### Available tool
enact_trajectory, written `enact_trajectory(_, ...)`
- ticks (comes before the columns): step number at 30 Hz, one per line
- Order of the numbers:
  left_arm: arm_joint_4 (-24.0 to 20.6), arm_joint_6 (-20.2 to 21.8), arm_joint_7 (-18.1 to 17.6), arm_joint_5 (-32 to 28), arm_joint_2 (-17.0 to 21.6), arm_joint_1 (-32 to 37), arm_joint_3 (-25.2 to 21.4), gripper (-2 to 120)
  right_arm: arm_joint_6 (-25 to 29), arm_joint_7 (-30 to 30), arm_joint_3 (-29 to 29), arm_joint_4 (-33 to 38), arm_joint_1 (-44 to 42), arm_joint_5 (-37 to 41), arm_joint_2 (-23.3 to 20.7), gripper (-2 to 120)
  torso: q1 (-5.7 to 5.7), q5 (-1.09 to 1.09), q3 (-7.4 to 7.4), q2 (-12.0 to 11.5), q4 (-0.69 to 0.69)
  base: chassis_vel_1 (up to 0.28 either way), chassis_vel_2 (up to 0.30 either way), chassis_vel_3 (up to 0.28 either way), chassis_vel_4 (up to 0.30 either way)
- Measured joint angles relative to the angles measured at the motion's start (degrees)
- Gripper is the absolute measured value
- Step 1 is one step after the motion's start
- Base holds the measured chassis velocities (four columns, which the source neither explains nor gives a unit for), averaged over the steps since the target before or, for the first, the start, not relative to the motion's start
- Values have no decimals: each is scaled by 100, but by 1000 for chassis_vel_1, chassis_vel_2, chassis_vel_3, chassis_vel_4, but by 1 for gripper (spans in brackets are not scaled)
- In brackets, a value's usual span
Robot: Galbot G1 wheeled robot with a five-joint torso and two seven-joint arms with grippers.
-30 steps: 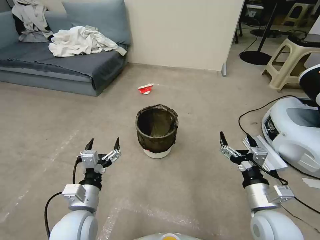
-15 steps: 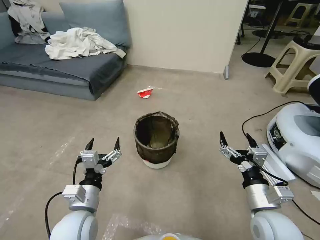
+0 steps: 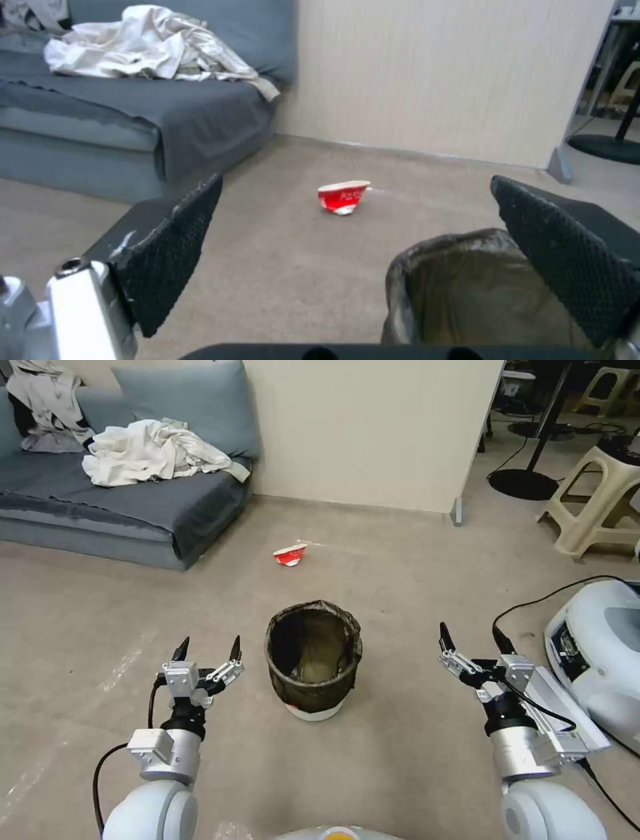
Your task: Pick up the trash can from the floor.
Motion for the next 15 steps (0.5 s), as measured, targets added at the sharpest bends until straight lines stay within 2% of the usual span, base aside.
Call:
enact_trajectory(8, 88, 11, 0, -5, 15, -52, 18, 100, 46, -80, -3, -55, 47, 2, -5, 100, 0, 0, 1, 0, 1, -94, 101, 98, -77)
enact_trajectory(15, 179, 127, 0, -224, 104, -163, 82, 100, 129, -196, 2, -107, 76, -2, -13, 100, -1, 0, 0, 0, 1, -6, 10, 5, -5)
